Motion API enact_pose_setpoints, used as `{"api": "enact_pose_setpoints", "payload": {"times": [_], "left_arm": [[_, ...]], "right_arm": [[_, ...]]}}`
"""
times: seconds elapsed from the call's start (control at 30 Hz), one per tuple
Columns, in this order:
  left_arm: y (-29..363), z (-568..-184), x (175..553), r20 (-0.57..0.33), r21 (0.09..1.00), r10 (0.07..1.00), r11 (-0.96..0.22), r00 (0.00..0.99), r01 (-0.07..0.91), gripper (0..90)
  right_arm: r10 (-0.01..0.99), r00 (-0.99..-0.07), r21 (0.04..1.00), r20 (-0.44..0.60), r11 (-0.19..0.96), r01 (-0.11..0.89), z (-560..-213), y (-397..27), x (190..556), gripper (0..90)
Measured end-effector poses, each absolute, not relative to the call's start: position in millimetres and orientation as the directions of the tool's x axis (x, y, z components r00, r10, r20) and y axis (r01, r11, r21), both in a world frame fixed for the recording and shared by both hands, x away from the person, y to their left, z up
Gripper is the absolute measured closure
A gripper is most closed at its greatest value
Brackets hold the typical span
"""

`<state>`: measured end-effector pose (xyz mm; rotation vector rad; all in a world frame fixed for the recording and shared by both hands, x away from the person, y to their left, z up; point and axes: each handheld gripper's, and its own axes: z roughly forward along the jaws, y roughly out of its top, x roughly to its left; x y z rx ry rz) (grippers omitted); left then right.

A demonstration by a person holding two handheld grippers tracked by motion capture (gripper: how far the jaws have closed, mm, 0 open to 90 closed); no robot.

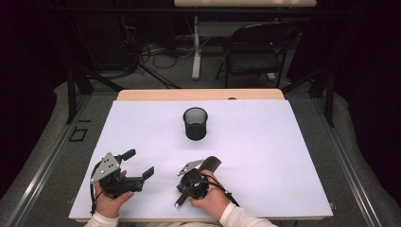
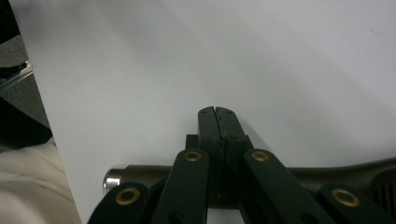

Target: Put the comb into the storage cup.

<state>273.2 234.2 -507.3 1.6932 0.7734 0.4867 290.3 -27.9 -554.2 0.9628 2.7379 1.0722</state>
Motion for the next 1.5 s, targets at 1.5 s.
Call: {"api": "enact_pose_setpoints", "payload": {"times": [1.5], "left_arm": [[231.9, -508.3, 273.3, -0.077, 0.960, 0.717, -0.135, 0.693, 0.246, 5.0]], "right_arm": [[0.672, -0.722, 0.578, 0.164, 0.527, 0.622, -548.0, -122.6, 286.5, 90.0]]}}
